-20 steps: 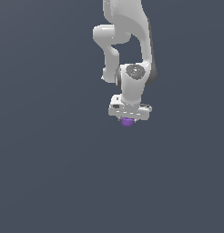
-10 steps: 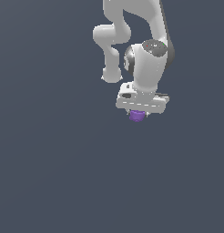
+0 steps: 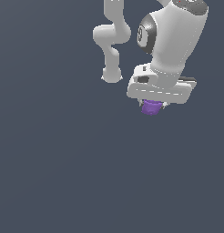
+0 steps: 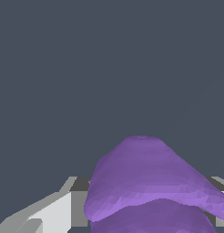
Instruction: Pick up the object and move it to a goal position.
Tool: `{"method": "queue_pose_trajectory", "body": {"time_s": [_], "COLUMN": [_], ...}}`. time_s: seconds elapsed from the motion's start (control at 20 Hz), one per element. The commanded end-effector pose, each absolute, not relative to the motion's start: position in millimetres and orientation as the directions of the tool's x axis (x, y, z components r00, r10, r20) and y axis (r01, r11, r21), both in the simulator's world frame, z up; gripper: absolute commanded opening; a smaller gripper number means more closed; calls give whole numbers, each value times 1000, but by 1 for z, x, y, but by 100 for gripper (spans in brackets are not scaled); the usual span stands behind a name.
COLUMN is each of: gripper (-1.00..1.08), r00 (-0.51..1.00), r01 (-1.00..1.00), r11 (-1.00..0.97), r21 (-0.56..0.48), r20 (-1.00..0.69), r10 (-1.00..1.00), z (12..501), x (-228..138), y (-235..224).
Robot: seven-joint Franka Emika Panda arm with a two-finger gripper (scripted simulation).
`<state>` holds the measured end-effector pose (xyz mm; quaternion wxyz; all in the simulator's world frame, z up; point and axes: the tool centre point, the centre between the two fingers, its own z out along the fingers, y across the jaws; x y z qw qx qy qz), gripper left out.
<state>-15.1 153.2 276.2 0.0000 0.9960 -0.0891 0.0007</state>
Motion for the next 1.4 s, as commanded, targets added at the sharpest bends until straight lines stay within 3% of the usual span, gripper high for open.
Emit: {"method": "queue_pose_trajectory", "body": {"time_s": [0.0, 0.6, 1.35], "gripper": [-100, -100, -100], "r00": [984, 984, 984], "r01": [-178, -178, -178], "r11": [-984, -984, -984], "r21": [0, 0, 0], "r20": [0, 0, 0], "r10": [-178, -178, -178], "z": [296, 362, 382], "x": [-8, 20, 30], "y": [161, 189, 197]}}
